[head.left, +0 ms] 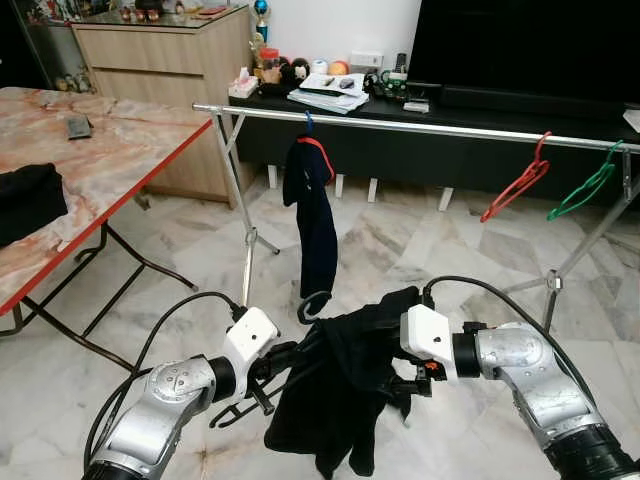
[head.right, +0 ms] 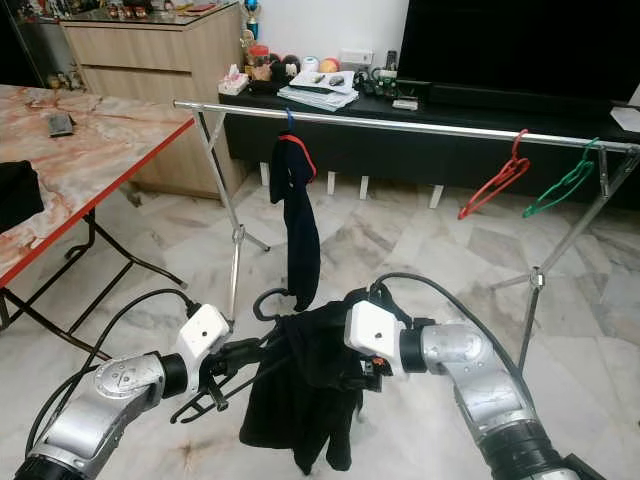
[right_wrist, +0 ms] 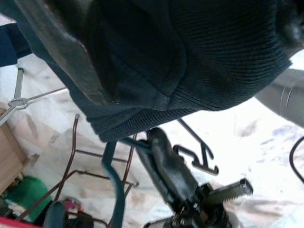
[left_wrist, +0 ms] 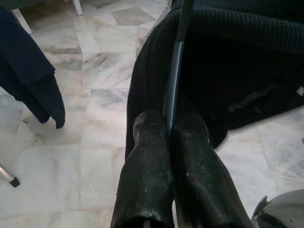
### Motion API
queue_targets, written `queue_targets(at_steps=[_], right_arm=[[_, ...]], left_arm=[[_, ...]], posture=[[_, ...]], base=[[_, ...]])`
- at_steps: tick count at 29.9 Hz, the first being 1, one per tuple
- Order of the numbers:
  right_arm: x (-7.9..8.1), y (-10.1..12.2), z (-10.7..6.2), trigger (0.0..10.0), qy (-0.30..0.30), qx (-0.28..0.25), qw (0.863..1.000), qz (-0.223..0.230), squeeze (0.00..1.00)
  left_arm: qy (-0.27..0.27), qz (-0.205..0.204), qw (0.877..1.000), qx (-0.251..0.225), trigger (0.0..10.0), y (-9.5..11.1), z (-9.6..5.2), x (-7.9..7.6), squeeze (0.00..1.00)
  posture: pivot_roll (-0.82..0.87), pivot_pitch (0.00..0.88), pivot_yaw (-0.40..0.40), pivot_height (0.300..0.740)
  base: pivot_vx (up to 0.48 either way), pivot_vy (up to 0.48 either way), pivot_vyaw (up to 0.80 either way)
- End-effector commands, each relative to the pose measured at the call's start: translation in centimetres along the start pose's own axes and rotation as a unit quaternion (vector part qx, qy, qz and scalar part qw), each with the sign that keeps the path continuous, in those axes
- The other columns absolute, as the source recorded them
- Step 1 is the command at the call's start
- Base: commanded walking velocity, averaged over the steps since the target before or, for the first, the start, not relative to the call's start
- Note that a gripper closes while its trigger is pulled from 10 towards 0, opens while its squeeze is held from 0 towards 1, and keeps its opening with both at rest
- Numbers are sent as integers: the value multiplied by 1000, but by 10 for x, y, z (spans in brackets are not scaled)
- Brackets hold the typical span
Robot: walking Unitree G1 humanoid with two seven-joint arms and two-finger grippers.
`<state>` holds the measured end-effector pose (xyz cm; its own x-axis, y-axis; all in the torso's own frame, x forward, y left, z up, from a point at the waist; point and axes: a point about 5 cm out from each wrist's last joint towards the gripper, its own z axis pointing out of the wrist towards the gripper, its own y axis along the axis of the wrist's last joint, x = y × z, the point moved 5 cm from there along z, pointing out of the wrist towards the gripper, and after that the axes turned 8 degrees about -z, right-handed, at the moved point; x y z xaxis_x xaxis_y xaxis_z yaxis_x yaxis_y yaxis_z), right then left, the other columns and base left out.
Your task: Hang hanger
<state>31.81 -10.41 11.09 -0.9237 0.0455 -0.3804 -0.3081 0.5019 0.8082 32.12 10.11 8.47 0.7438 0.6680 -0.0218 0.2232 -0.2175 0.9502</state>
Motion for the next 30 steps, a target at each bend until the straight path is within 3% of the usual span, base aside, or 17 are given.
queue_targets(at_steps=[1,6,9,10,11,12,16,20,28,30], right_arm=[[6,0,0,10000,22,9,1000,-8,1000],[2,9,-2,10000,10,-10,1000,-4,1000],[-6,3,-3,10000,-16,19,999,-25,1000],[-8,1,-4,10000,-22,28,999,-32,737],[-9,-1,-4,10000,-22,38,998,-37,173],[-6,-3,-4,10000,-13,46,998,-38,0],[6,-21,-7,10000,29,105,993,-50,0],[-9,-32,-5,10000,-23,138,988,-63,0],[-20,-28,0,10000,-64,122,989,-59,0],[-29,-27,4,10000,-103,110,988,-40,0]], left_arm=[[35,19,999,-23,10000,16,-3,15,0],[47,19,998,-23,10000,15,-3,19,0],[37,19,999,-19,10000,13,-2,16,0],[33,19,999,-16,10000,12,-3,15,0],[30,21,999,-12,10000,11,-4,15,0],[28,22,999,-10,10000,10,-4,14,0],[29,24,999,-7,10000,8,-5,14,0],[29,23,999,-10,10000,9,-5,14,0],[26,20,999,-11,10000,9,-4,13,0],[27,20,999,-13,10000,9,-4,13,0]], posture=[[53,43,-11,740],[50,48,-9,740],[50,52,-8,740],[49,54,-7,740],[48,56,-7,740],[48,56,-7,740],[49,58,-7,740],[50,60,-9,740],[50,62,-10,740],[50,62,-10,740]], base=[[0,0,0],[0,0,0],[0,0,0],[0,0,0],[0,0,0],[0,0,0],[0,0,0],[0,0,0],[0,0,0],[0,0,0]])
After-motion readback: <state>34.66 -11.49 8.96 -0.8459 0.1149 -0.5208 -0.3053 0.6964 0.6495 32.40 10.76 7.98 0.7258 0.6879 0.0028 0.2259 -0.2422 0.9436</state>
